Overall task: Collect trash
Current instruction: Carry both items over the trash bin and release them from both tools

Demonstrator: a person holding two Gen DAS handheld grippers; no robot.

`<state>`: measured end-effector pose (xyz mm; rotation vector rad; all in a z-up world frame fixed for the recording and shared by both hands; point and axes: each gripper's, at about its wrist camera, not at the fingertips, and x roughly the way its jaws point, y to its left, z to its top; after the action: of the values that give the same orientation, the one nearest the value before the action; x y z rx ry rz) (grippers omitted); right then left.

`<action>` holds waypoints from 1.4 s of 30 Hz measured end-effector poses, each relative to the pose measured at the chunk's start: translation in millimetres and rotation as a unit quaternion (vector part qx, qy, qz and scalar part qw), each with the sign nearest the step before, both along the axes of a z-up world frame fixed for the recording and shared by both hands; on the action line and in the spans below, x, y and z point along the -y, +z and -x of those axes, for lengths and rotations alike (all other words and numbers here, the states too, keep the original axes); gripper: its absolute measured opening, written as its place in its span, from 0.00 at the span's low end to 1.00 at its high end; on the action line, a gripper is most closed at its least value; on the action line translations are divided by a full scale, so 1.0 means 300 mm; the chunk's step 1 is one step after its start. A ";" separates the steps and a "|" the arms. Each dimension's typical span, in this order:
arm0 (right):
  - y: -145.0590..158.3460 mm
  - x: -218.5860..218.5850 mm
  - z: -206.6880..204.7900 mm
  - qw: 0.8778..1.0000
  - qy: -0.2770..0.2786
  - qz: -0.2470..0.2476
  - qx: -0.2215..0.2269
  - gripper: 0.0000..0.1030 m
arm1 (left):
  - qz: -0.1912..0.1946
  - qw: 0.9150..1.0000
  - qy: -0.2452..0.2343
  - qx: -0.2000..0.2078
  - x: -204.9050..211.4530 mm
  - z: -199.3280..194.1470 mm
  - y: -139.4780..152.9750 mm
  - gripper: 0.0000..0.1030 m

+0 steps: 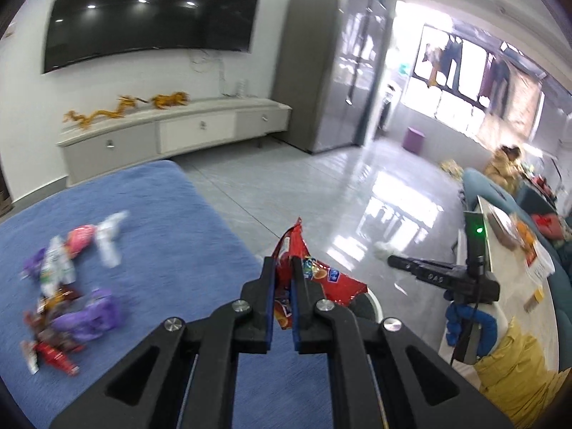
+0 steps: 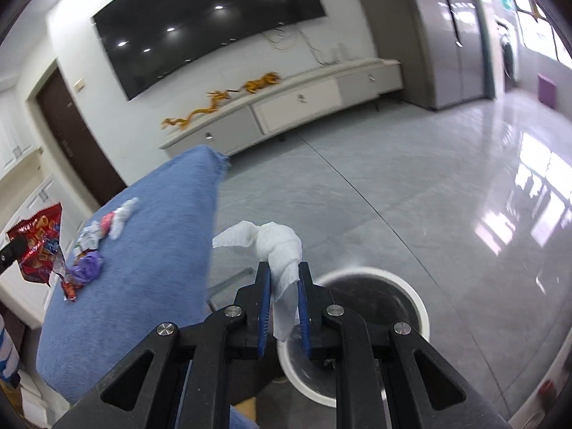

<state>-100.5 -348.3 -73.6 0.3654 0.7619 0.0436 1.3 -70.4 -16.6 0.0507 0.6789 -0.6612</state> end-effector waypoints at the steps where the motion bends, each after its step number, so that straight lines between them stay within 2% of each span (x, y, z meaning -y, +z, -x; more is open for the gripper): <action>1: -0.024 0.020 0.002 1.000 -0.005 -0.005 -0.007 0.13 | -0.004 1.000 -0.008 -0.005 0.036 -0.008 -0.010 0.06; 7: -0.164 0.111 -0.009 0.998 -0.034 -0.037 -0.046 0.13 | -0.025 0.996 -0.062 -0.056 0.279 -0.102 -0.117 0.07; 10: -0.228 0.136 -0.024 0.996 -0.039 -0.047 -0.067 0.13 | -0.037 0.994 -0.080 -0.070 0.383 -0.135 -0.169 0.07; 15: -0.299 0.172 -0.031 0.993 -0.052 -0.063 -0.087 0.16 | -0.044 0.990 -0.105 -0.085 0.506 -0.167 -0.239 0.09; 17: -0.320 0.186 -0.030 0.991 -0.062 -0.070 -0.093 0.21 | -0.048 0.987 -0.119 -0.100 0.560 -0.185 -0.276 0.09; 19: -0.334 0.193 -0.030 0.990 -0.068 -0.072 -0.096 0.31 | -0.053 0.984 -0.126 -0.114 0.596 -0.204 -0.316 0.14; 20: -0.338 0.193 -0.028 0.990 -0.070 -0.070 -0.098 0.34 | -0.051 0.983 -0.128 -0.122 0.612 -0.214 -0.335 0.26; 21: -0.341 0.191 -0.026 0.990 -0.073 -0.068 -0.100 0.35 | -0.049 0.983 -0.125 -0.126 0.618 -0.222 -0.348 0.45; 22: -0.345 0.194 -0.022 0.990 -0.075 -0.067 -0.103 0.37 | -0.047 0.983 -0.122 -0.126 0.618 -0.225 -0.355 0.52; 23: -0.345 0.190 -0.018 0.989 -0.077 -0.067 -0.104 0.38 | -0.045 0.984 -0.120 -0.125 0.618 -0.225 -0.358 0.54; 31: -0.323 0.218 0.000 0.988 -0.101 -0.064 -0.100 0.40 | -0.049 0.987 -0.106 -0.107 0.586 -0.212 -0.334 0.54; 42: -0.194 0.222 0.040 0.989 -0.123 -0.036 -0.072 0.43 | -0.036 0.991 -0.073 -0.104 0.451 -0.174 -0.294 0.54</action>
<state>-112.4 -414.9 -131.7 0.5332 0.8535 -0.1902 53.6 -205.7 -104.7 0.1009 0.9056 -0.7896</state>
